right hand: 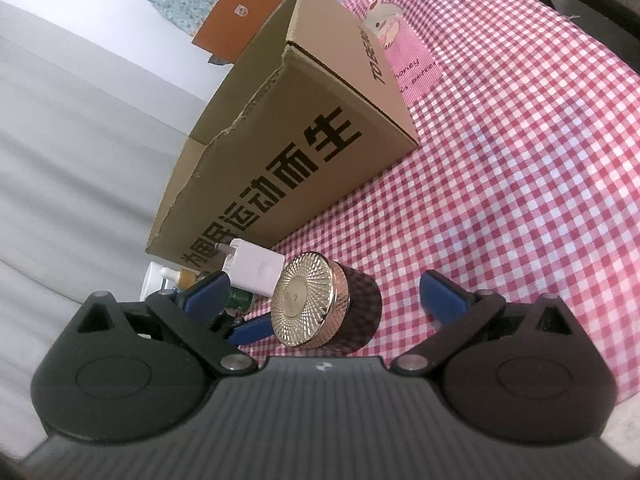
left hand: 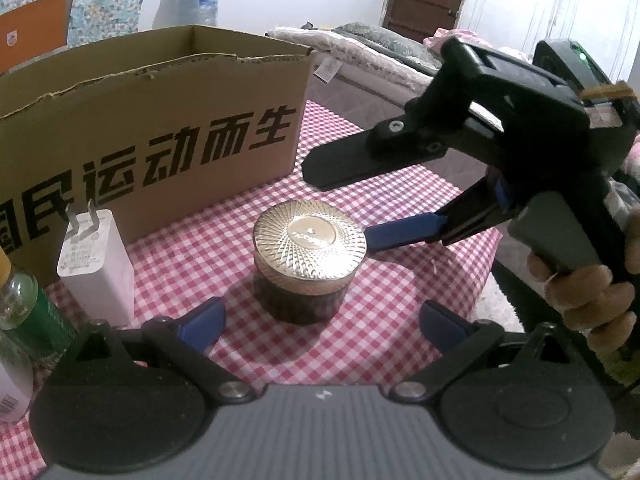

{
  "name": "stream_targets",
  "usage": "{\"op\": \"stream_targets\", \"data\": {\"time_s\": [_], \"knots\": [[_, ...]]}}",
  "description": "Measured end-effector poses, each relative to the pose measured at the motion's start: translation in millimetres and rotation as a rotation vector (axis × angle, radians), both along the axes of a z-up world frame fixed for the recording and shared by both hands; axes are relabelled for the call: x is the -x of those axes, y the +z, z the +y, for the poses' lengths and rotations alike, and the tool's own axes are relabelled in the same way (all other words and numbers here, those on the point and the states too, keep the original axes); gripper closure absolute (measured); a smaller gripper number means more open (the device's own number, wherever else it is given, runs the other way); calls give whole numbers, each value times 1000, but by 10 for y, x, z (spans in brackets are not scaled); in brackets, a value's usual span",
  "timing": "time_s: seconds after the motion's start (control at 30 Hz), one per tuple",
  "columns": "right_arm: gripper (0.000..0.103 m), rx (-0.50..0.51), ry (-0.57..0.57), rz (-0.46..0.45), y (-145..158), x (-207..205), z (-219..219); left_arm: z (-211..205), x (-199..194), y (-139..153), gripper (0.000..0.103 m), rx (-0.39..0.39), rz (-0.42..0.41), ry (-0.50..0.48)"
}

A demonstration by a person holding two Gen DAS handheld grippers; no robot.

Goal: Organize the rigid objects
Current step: 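Position the right gripper fingers around the gold-lidded jar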

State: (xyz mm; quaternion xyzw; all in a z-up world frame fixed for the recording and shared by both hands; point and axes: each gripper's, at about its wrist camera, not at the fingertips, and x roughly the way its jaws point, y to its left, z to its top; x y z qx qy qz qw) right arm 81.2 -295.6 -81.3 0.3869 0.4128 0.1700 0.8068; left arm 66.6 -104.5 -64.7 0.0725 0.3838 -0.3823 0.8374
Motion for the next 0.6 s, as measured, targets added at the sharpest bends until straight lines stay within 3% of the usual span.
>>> {"op": "stream_targets", "data": {"time_s": [0.4,0.6], "knots": [[1,16,-8,-13,31,39,21,5,-14,10,0,-10,17,-6],[1,149,-10,-74,149,89,112,15,-17,15,0,-9,18,-12]]}}
